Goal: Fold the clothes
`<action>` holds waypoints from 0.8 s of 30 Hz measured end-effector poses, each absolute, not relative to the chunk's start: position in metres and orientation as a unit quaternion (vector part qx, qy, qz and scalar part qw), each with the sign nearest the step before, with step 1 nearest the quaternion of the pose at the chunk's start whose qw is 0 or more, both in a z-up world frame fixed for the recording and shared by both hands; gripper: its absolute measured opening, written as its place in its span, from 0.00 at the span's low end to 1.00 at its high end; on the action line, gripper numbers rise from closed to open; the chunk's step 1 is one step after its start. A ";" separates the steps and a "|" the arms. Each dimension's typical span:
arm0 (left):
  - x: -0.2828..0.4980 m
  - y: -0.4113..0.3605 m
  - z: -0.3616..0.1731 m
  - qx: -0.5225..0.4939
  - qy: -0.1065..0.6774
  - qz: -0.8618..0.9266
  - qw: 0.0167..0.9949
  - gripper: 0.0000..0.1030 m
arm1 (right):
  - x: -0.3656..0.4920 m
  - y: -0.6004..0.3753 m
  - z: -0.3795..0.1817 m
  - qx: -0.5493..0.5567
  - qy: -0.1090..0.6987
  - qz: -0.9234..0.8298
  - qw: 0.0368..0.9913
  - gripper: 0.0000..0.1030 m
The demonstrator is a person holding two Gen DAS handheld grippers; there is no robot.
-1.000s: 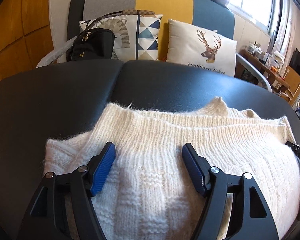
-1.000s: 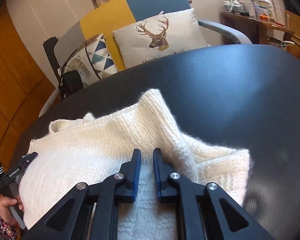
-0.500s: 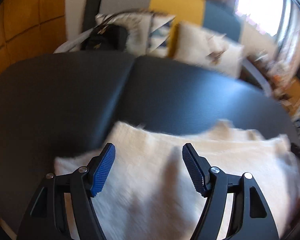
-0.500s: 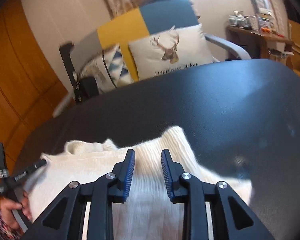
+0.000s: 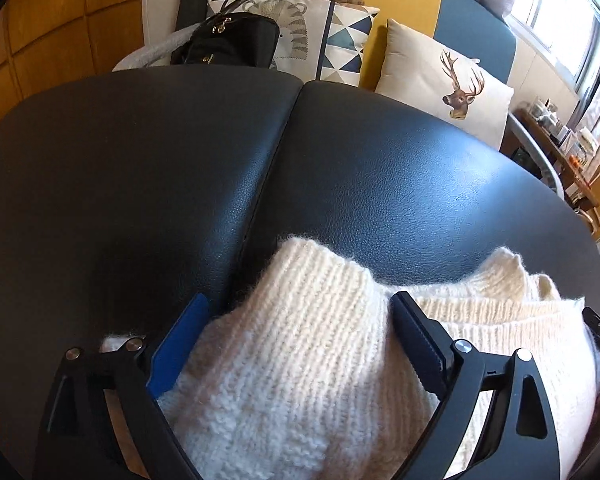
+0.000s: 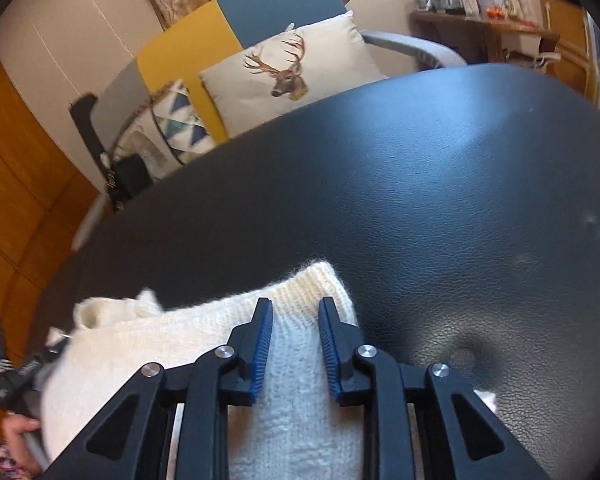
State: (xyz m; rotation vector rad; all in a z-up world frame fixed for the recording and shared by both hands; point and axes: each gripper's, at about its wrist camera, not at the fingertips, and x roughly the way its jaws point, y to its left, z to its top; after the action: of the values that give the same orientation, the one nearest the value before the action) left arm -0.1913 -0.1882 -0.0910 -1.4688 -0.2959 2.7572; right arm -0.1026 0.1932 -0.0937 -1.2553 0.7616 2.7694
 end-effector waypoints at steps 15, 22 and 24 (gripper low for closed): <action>-0.129 -0.175 -0.092 -0.425 -0.044 0.904 -0.013 0.92 | -0.047 0.158 -0.097 -0.408 0.082 0.909 0.008 0.29; -0.128 -0.181 -0.091 -0.426 -0.055 0.903 -0.007 0.94 | 0.003 0.224 -0.068 -0.362 0.167 0.917 0.025 0.29; -0.126 -0.181 -0.091 -0.423 -0.054 0.904 -0.008 0.94 | 0.016 0.237 -0.065 -0.373 0.162 0.912 0.057 0.30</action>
State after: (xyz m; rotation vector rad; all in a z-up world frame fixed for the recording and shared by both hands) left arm -0.1263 -0.1814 -0.0914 -1.3367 -0.1715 2.8547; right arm 0.0160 0.2374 -0.0653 -1.1312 0.4915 2.7646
